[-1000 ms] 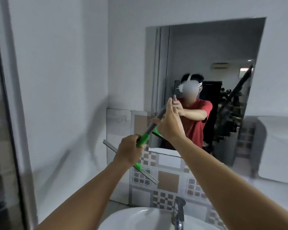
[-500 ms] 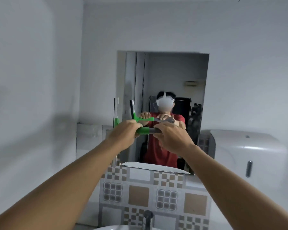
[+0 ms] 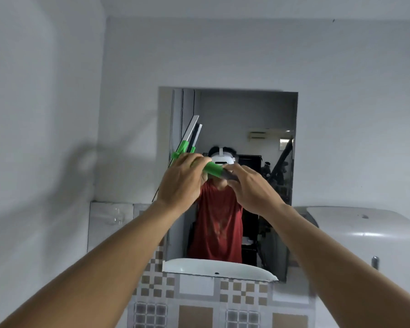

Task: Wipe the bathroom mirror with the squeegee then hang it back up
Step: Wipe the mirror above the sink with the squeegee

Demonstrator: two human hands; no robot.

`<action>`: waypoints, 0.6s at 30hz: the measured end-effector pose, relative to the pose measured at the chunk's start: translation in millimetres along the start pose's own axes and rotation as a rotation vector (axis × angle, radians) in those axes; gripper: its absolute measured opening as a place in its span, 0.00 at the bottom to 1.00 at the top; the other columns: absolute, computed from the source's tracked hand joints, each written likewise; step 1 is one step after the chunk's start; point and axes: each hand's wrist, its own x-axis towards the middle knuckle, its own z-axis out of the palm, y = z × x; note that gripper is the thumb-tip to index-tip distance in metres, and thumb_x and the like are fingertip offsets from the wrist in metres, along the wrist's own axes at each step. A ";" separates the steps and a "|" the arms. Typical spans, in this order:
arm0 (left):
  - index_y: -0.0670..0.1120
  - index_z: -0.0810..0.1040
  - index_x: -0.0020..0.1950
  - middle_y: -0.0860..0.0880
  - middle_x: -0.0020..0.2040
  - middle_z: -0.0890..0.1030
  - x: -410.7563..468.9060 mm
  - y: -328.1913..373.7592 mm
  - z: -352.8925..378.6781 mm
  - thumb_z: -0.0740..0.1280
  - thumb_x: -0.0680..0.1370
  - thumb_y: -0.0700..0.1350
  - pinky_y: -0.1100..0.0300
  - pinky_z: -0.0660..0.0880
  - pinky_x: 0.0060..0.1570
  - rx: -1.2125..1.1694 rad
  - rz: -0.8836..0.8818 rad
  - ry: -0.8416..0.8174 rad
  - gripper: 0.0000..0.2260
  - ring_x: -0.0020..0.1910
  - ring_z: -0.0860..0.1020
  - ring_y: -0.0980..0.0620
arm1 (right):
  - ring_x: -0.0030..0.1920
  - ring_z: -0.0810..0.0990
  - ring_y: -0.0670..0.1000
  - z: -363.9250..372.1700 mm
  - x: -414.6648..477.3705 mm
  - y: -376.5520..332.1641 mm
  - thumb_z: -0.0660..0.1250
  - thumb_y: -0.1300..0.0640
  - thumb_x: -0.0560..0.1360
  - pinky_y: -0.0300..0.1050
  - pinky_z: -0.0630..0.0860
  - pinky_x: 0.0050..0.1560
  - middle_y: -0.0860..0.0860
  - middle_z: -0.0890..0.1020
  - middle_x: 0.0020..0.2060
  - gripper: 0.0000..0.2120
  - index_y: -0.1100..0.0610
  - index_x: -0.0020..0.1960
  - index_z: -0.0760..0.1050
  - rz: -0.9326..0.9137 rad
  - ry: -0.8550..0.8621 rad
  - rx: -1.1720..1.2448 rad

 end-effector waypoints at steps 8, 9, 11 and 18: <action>0.47 0.72 0.70 0.46 0.69 0.73 -80.5 -27.0 80.3 0.72 0.75 0.47 0.54 0.80 0.58 -0.065 -0.117 -0.244 0.24 0.65 0.75 0.47 | 0.41 0.77 0.51 11.0 48.5 14.6 0.61 0.58 0.81 0.49 0.77 0.38 0.54 0.80 0.53 0.16 0.49 0.68 0.67 -0.014 0.086 -0.027; 0.49 0.69 0.74 0.47 0.73 0.70 -80.4 -31.4 87.1 0.73 0.75 0.49 0.53 0.79 0.62 -0.043 -0.126 -0.277 0.29 0.70 0.71 0.47 | 0.40 0.78 0.51 11.5 55.8 16.2 0.60 0.58 0.81 0.49 0.78 0.37 0.54 0.80 0.52 0.17 0.47 0.68 0.66 -0.020 0.095 -0.031; 0.51 0.62 0.79 0.46 0.78 0.62 -78.2 -38.0 98.8 0.74 0.75 0.52 0.49 0.72 0.71 0.025 -0.116 -0.346 0.36 0.77 0.62 0.46 | 0.39 0.79 0.51 11.9 71.8 20.3 0.59 0.59 0.82 0.50 0.81 0.37 0.54 0.79 0.51 0.22 0.41 0.71 0.64 -0.027 0.081 -0.060; 0.54 0.50 0.82 0.43 0.83 0.50 -79.2 -51.5 126.8 0.71 0.76 0.48 0.46 0.59 0.78 0.100 -0.139 -0.403 0.41 0.81 0.50 0.42 | 0.45 0.77 0.52 8.5 120.3 34.5 0.64 0.65 0.80 0.54 0.83 0.43 0.51 0.74 0.48 0.36 0.31 0.73 0.56 -0.061 -0.011 -0.251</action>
